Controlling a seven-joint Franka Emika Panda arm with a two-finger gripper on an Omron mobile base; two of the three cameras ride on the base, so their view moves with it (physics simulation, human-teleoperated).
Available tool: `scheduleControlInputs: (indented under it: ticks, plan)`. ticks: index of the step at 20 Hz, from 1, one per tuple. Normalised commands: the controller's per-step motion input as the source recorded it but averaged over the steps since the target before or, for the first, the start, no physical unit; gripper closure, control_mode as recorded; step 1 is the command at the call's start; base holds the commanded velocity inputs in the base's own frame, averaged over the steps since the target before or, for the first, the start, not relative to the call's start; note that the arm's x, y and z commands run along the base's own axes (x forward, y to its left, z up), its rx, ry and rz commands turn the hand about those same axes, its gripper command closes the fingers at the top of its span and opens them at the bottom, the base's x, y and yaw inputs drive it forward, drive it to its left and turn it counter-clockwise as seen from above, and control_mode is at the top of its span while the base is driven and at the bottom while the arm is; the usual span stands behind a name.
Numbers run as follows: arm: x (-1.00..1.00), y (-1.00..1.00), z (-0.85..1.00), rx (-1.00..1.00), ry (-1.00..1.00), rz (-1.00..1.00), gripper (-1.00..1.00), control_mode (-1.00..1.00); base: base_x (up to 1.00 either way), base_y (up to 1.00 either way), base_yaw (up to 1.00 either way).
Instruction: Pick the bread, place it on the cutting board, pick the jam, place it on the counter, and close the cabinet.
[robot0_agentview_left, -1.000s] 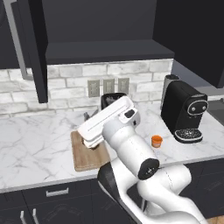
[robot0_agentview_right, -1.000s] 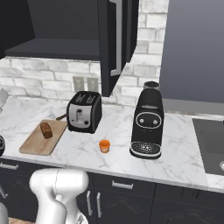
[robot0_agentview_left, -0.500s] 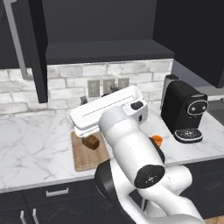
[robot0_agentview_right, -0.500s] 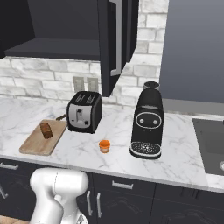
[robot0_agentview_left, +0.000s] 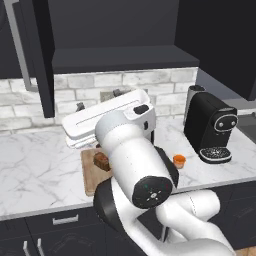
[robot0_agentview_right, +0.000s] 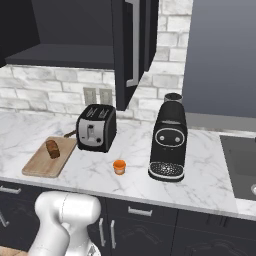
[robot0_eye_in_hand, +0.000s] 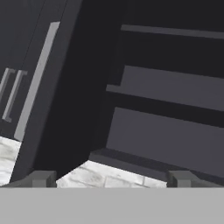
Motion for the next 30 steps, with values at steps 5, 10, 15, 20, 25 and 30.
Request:
scheduleControlInputs:
  ticks: [5,10,15,20,25,30]
  plan:
    - [0.0,0.27,-0.01,0.0,-0.05,0.0,-1.0,-1.0,0.0,0.0,0.0]
    - [0.0,0.31,-0.01,0.0,-0.07,0.0,-1.0,-1.0,0.0,0.0,0.0]
    - [0.0,0.3,-0.01,0.0,-0.06,0.0,-1.0,-1.0,0.0,0.0,0.0]
    - [0.0,0.26,0.0,0.0,-0.06,0.0,-1.0,-1.0,0.0,0.0,0.0]
    - [0.0,0.3,0.0,0.0,-0.04,0.0,-1.0,-1.0,0.0,0.0,0.0]
    - [0.04,0.29,0.0,0.0,-0.02,0.0,-1.0,-1.0,0.0,0.0,0.0]
